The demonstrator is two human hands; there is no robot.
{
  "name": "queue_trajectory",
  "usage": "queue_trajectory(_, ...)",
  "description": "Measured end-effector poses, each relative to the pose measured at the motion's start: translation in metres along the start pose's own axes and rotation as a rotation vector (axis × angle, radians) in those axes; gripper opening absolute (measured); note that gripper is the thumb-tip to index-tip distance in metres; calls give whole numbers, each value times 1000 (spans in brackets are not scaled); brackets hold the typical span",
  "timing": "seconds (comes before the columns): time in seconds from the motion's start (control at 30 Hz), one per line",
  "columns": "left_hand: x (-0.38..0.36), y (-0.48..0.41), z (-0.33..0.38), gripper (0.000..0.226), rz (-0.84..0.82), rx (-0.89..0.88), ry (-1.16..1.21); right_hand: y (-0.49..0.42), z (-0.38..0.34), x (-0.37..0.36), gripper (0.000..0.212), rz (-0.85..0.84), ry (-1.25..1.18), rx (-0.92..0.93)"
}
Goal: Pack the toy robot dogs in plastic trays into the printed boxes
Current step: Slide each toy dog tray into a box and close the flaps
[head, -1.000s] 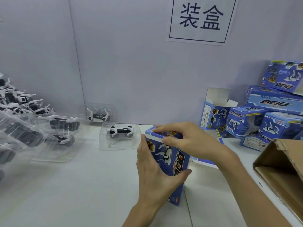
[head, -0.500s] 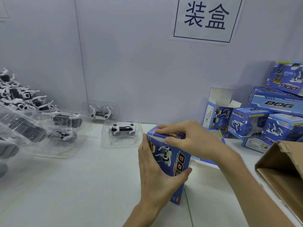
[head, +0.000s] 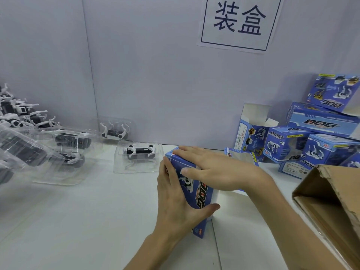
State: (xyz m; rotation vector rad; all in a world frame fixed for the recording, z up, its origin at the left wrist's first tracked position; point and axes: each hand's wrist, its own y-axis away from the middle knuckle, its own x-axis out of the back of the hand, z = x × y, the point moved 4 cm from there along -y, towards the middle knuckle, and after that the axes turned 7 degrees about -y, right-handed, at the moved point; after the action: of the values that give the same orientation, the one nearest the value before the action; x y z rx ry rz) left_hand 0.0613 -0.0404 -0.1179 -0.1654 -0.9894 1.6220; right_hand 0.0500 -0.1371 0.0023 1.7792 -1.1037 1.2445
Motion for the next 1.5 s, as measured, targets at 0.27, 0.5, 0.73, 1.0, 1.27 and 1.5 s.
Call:
queue_trajectory(0.27,10,-2,2,109,87,-81,164,7,4,-9,54,88,-94,29)
queue_trajectory(0.5,17,-5,0,88,156,-134,187,5,8,-14,65,129,69,53)
queue_trajectory(0.73,27,-9,-4,58,198,-161,227,7,7,-15,61,107,141,53)
queue_trajectory(1.0,27,-13,-13,34,175,-126,179,8,2,-15,64,40,248,16)
queue_trajectory(1.27,31,-17,-13,32,173,-119,269,33,26,-12,65,446,-654,221)
queue_trajectory(1.5,38,-16,-8,27,318,-181,-34,19,54,-57,33,917,-840,265)
